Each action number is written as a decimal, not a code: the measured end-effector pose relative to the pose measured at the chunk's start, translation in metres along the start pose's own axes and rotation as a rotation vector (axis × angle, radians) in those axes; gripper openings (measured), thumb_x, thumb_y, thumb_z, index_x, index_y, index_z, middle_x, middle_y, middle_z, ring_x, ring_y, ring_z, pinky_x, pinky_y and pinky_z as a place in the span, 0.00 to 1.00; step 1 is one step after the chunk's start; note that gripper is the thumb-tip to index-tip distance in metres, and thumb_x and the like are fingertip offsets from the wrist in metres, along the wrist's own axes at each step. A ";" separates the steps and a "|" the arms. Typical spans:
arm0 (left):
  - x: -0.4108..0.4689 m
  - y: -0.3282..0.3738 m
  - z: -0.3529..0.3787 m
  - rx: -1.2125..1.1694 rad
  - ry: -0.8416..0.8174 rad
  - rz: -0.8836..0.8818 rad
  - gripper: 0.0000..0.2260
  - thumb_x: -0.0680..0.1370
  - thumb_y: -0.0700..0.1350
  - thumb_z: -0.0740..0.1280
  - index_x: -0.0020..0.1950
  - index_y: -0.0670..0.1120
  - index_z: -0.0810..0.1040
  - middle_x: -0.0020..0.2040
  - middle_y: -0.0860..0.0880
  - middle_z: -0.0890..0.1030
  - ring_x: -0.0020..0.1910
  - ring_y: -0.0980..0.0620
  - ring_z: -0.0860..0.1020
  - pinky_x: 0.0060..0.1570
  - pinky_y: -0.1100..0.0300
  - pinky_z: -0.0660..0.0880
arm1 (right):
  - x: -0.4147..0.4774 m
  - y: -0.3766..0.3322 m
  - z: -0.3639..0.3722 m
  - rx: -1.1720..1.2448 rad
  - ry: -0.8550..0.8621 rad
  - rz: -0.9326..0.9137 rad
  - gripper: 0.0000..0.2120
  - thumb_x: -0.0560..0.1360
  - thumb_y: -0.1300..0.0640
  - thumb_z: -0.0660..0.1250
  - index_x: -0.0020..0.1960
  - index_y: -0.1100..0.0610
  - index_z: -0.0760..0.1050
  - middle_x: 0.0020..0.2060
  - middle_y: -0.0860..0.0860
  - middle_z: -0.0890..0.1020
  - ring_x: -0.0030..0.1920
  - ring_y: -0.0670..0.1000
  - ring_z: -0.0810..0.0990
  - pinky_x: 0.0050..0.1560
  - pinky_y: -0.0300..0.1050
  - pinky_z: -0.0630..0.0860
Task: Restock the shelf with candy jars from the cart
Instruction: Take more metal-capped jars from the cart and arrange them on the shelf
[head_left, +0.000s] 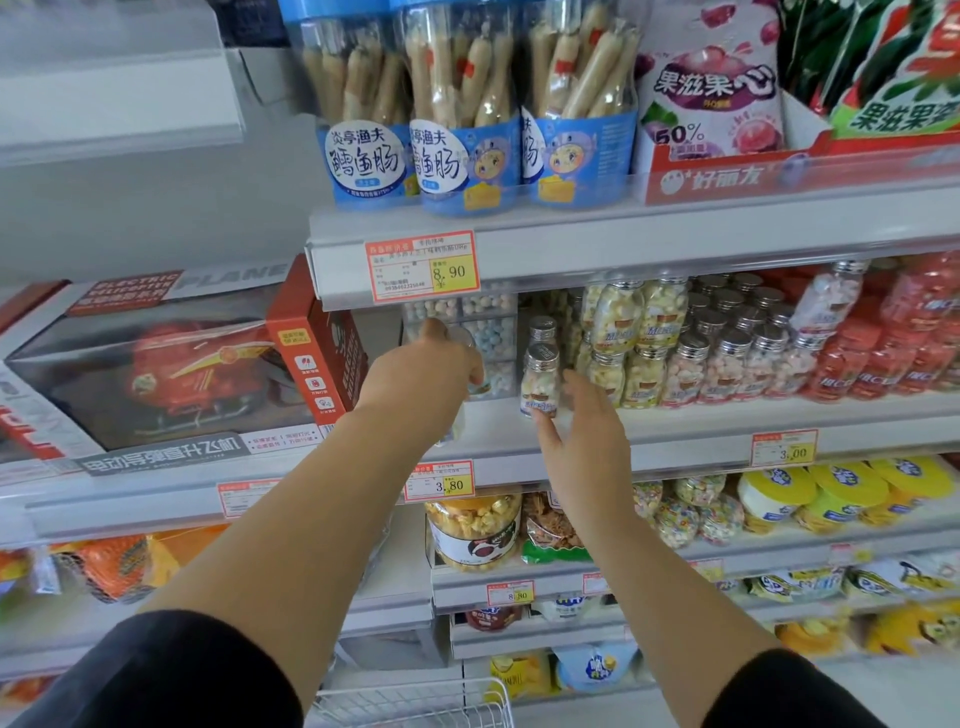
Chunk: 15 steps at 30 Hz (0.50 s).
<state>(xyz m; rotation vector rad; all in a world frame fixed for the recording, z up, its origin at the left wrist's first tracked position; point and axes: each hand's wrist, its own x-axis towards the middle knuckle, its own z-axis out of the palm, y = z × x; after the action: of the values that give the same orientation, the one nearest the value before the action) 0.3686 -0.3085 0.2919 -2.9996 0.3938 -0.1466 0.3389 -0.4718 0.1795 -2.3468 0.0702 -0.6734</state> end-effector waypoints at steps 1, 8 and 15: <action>0.000 0.000 0.000 0.003 0.008 0.008 0.21 0.79 0.39 0.68 0.67 0.60 0.74 0.64 0.46 0.66 0.48 0.43 0.80 0.46 0.48 0.81 | -0.009 -0.001 -0.002 0.000 0.049 -0.110 0.17 0.78 0.56 0.67 0.67 0.57 0.73 0.58 0.53 0.80 0.58 0.55 0.77 0.57 0.51 0.77; 0.000 0.003 0.003 0.010 0.048 0.032 0.19 0.79 0.39 0.68 0.64 0.59 0.76 0.64 0.47 0.67 0.50 0.42 0.80 0.43 0.48 0.80 | 0.004 -0.005 0.004 -0.322 -0.122 -0.270 0.18 0.78 0.51 0.52 0.55 0.50 0.79 0.50 0.46 0.83 0.53 0.54 0.78 0.51 0.50 0.70; 0.000 0.003 0.007 -0.001 0.066 0.059 0.19 0.78 0.39 0.69 0.62 0.61 0.75 0.67 0.49 0.66 0.52 0.44 0.80 0.37 0.52 0.76 | 0.026 -0.003 0.006 -0.411 -0.253 -0.222 0.16 0.80 0.51 0.55 0.62 0.51 0.77 0.57 0.48 0.82 0.58 0.55 0.76 0.58 0.51 0.70</action>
<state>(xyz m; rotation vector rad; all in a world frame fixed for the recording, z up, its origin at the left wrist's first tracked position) 0.3682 -0.3109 0.2845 -2.9864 0.4891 -0.2403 0.3636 -0.4719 0.1896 -2.8482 -0.1851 -0.4934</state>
